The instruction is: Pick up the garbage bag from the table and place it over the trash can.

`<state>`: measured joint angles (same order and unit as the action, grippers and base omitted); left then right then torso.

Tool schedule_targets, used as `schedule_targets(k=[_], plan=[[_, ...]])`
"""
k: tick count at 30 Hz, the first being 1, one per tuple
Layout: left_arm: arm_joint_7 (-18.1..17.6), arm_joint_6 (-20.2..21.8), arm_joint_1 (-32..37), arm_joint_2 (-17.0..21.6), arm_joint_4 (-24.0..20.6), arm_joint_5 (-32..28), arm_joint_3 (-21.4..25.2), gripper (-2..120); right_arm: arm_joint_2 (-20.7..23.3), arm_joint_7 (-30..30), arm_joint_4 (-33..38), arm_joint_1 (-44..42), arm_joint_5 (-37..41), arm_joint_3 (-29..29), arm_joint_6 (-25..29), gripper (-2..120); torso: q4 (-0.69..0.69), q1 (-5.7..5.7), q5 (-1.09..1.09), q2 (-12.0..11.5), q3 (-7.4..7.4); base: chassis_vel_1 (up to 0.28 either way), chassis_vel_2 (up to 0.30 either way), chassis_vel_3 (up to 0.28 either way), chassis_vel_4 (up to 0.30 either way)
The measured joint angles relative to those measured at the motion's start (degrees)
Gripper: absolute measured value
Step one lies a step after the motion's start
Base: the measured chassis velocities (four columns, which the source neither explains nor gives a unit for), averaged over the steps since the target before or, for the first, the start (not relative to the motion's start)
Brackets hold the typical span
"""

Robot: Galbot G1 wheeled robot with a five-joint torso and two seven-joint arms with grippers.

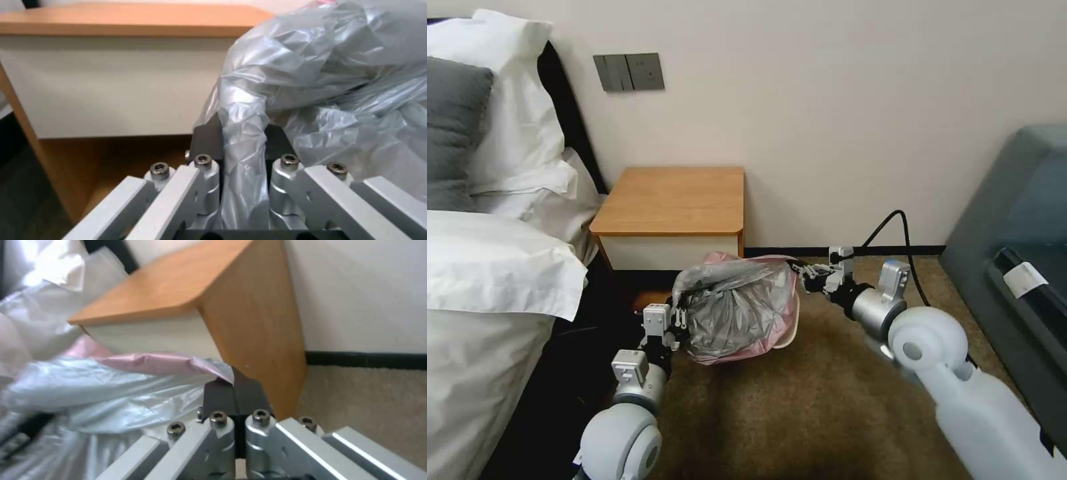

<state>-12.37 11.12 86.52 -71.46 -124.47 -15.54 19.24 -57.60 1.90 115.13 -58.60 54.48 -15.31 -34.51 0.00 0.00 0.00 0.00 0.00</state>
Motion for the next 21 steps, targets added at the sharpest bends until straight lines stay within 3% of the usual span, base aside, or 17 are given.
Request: schedule_targets(k=[16, 21], plan=[[2.9, -2.2, -0.6, -0.5, 0.7, -5.4, 2.0, 11, 3.5, -5.1, -5.3, 2.2, 7.4, -2.1, -3.9, 0, 0.00, 0.00, 0.00, 0.0, 0.00, 0.000, 0.000, 0.000, 0.000], [2.7, -2.1, -0.8, -0.5, 1.0, -7.3, 2.7, 11, 3.2, -4.3, -5.3, 1.7, 9.9, -3.1, -4.2, 20, 0.00, 0.00, 0.00, 0.0, 0.00, 0.000, 0.000, 0.000, 0.000]])
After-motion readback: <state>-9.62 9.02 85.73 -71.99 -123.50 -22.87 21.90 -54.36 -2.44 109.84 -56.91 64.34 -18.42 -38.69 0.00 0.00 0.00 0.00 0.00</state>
